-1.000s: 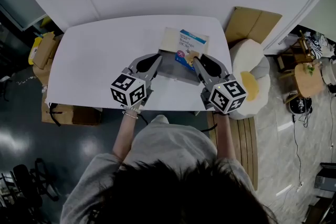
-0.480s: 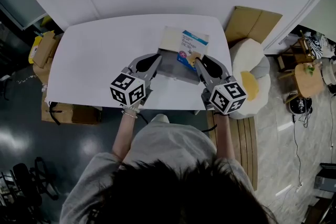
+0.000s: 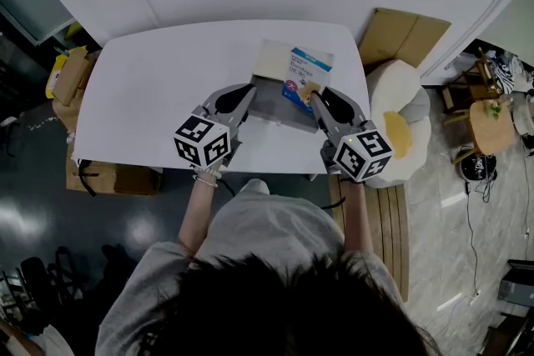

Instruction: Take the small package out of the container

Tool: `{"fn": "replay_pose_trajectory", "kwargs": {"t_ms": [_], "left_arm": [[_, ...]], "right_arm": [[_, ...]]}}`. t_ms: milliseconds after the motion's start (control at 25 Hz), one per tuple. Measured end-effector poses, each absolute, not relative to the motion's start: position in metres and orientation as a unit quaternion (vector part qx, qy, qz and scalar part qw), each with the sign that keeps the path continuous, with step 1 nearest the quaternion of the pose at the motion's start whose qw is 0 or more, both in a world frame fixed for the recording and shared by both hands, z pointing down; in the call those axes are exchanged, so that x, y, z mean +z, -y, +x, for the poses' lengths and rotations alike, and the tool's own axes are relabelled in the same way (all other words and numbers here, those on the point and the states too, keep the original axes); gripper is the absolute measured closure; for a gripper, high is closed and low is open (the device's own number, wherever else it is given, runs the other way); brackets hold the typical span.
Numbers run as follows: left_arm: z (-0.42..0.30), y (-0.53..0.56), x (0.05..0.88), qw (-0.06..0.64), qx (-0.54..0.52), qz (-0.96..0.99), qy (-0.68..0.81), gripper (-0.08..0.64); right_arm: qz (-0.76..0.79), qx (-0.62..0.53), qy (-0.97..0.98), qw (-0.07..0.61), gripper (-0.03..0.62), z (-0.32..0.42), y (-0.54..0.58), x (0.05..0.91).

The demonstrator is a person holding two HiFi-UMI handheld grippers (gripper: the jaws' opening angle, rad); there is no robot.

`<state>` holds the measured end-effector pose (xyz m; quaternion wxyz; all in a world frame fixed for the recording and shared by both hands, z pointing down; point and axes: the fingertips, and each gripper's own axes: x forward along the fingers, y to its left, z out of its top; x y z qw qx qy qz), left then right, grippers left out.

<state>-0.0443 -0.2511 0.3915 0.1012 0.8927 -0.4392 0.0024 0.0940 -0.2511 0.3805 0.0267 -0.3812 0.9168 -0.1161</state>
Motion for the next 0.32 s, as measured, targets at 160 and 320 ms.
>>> {"fn": "replay_pose_trajectory", "kwargs": {"t_ms": [160,320], "left_arm": [[-0.0443,0.2520,0.3921,0.101,0.003,0.892,0.440,0.566],[-0.0439,0.2525,0.3930,0.102,0.002,0.892,0.439,0.566]], "right_arm": [[-0.379,-0.117,-0.917,0.026,0.491,0.0936,0.2520,0.3818],[-0.378,-0.117,-0.918,0.026,0.491,0.0934,0.2527,0.3828]]}}
